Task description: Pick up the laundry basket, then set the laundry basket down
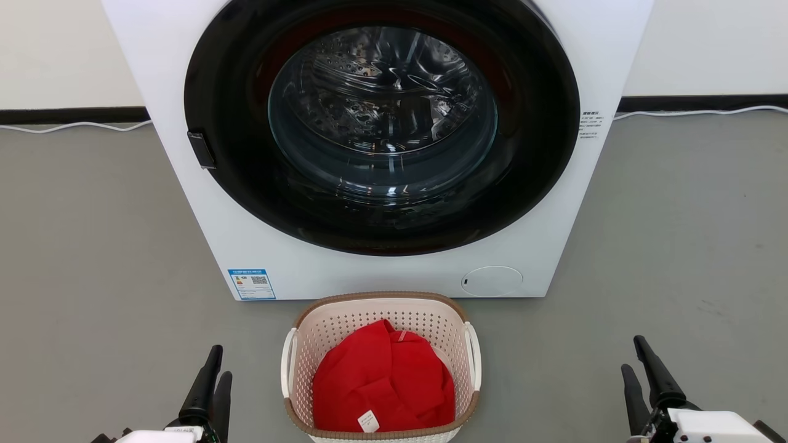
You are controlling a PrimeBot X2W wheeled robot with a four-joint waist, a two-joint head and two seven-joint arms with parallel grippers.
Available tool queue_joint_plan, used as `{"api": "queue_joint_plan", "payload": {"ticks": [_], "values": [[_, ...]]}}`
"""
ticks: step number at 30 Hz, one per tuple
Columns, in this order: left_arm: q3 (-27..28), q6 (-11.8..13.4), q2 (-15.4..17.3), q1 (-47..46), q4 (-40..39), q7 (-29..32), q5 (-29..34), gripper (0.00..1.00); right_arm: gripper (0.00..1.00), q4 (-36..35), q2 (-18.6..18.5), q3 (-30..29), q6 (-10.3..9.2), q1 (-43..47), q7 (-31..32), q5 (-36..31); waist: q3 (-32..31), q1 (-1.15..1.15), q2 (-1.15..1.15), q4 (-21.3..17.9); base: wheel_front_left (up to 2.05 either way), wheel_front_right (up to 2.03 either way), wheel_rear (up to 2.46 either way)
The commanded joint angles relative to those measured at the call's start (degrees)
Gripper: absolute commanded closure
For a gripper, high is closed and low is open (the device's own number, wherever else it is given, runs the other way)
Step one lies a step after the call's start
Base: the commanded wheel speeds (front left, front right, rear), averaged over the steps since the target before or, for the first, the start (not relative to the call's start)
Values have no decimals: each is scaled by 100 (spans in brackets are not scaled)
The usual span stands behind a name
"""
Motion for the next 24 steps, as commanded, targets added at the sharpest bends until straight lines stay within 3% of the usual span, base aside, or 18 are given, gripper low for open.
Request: {"api": "queue_joint_plan", "payload": {"ticks": [1, 11, 24], "values": [[-16, -3, 24, -166, -194, -52, 78, 0, 0, -160, -38, 69, 7, -195, -73, -25, -5, 11, 0, 2, 0, 0, 0], [-62, 14, 33, -121, -363, -220, 474, 0, 0, -252, -43, 215, 11, -207, -241, -420, 14, -1, 0, 11, 0, 0, 0], [-145, 197, 45, -86, -724, -439, 1556, 0, 0, -506, -48, 476, 15, -204, -460, -1599, 32, -1, 0, 35, 0, 0, 0]]}}
